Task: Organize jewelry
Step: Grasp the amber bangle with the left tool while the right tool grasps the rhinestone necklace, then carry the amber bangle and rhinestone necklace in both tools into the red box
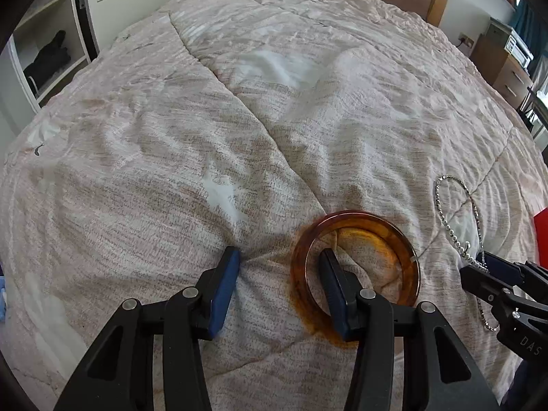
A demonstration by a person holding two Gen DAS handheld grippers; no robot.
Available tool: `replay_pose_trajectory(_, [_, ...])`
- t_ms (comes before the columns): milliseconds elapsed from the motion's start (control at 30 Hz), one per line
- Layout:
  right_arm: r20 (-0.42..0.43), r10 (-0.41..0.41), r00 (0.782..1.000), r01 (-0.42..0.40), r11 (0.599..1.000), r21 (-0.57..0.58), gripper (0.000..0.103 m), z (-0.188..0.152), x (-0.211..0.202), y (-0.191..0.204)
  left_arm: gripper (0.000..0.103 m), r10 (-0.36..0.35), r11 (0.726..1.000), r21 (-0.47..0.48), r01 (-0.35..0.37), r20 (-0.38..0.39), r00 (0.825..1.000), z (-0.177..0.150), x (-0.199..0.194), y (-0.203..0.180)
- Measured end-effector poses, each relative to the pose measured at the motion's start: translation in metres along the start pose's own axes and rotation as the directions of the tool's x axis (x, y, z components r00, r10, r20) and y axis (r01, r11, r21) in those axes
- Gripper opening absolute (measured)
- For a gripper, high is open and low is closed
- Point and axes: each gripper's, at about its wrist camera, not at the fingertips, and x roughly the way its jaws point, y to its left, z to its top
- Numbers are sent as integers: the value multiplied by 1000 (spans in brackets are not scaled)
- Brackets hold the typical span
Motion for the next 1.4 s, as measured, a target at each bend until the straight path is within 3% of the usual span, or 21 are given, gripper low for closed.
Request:
replay_pose_trajectory(33, [3, -1, 1000, 1, 1000, -2, 36, 0, 1, 0, 44, 6, 1000, 5, -6, 7, 1000, -1, 0, -1])
replay_pose_trajectory(100, [11, -2, 1000, 2, 1000, -7, 22, -1, 2, 0, 39, 15, 1000, 13, -15, 16, 1000, -1, 0, -3])
replay_pose_trajectory(233, [25, -6, 1000, 6, 1000, -8, 9, -3, -1, -1, 14, 18, 998, 54, -19, 25, 1000, 1, -3, -14])
replay_pose_trajectory(500, [68, 0, 998, 0, 1000, -2, 7, -4, -24, -4, 12, 60, 996, 61, -63, 48, 997, 5, -16, -20])
replay_pose_trajectory(900, [204, -24, 979, 24, 1000, 3, 5, 7, -109, -14, 10, 100, 991, 81, -111, 135, 986, 12, -68, -43])
replay_pose_trajectory(1400, [324, -91, 942, 82, 996, 40, 5, -1, -204, -46, 10, 15, 985, 164, -54, 231, 973, 14, -136, -113])
